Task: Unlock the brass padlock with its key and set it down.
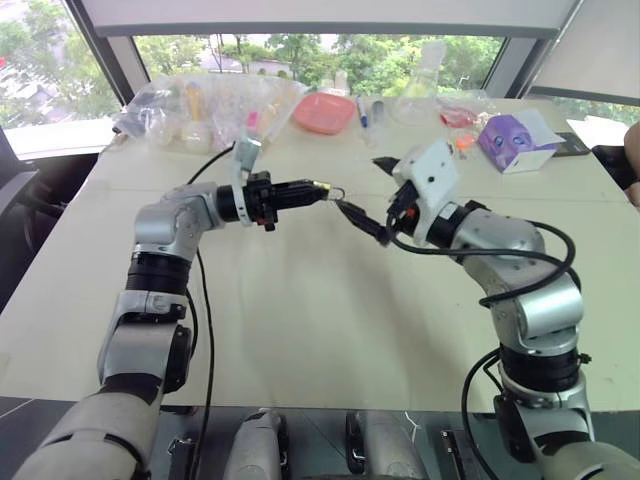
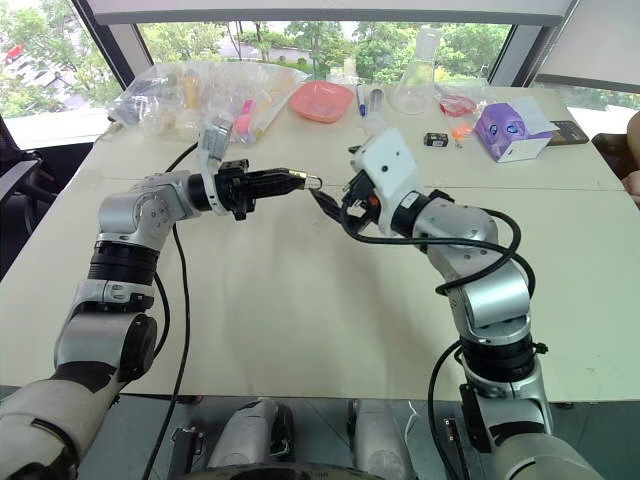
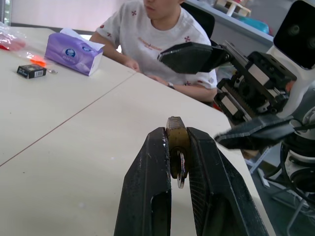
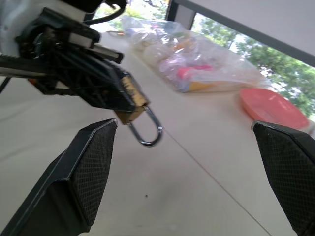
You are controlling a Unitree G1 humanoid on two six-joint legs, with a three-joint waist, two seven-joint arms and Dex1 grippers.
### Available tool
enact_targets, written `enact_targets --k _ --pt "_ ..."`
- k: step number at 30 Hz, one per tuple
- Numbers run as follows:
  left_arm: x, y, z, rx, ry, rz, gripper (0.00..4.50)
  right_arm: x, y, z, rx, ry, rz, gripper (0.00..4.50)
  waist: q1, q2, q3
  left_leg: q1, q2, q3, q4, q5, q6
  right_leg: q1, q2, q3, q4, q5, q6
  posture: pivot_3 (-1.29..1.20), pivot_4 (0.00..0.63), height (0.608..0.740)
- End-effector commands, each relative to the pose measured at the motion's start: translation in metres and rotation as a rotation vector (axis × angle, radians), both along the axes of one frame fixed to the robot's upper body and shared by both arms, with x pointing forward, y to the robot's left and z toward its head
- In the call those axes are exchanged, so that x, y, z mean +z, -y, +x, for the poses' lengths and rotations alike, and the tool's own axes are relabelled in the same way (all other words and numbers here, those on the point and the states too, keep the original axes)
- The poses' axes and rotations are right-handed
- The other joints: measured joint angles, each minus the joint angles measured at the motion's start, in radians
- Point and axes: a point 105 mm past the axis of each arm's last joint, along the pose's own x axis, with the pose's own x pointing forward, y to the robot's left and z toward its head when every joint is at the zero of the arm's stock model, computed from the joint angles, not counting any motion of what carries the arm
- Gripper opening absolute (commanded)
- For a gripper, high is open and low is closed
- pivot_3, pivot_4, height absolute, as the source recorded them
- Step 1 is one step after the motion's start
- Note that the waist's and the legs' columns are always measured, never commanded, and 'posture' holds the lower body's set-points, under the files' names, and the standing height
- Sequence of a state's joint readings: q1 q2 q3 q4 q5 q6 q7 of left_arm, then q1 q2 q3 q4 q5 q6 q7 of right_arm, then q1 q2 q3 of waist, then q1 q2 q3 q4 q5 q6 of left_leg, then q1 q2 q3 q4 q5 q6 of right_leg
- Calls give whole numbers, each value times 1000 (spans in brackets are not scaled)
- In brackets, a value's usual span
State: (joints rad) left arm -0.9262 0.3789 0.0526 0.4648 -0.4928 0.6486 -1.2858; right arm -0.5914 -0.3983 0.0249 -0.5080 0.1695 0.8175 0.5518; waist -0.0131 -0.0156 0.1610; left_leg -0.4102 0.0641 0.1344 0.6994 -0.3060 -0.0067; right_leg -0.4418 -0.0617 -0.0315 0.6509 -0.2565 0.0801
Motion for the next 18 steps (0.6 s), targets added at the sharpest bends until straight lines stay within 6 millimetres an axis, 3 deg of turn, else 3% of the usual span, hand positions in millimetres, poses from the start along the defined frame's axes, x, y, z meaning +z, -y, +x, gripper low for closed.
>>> enact_targets --k 1,9,18 --pt "19 7 -8 -54 61 -38 0 17 7 6 -55 82 14 4474 0 0 0 0 0 0 0 0 0 0 0 0 0 0 0 0 150 733" --pt "19 6 -15 -76 53 -43 0 3 1 18 -69 64 -5 4474 -1 0 0 0 0 0 0 0 0 0 0 0 0 0 0 0 150 733" --pt "19 4 -13 -54 60 -38 0 -10 -12 13 6 28 -43 4474 0 0 0 0 0 0 0 0 0 0 0 0 0 0 0 0 150 733"
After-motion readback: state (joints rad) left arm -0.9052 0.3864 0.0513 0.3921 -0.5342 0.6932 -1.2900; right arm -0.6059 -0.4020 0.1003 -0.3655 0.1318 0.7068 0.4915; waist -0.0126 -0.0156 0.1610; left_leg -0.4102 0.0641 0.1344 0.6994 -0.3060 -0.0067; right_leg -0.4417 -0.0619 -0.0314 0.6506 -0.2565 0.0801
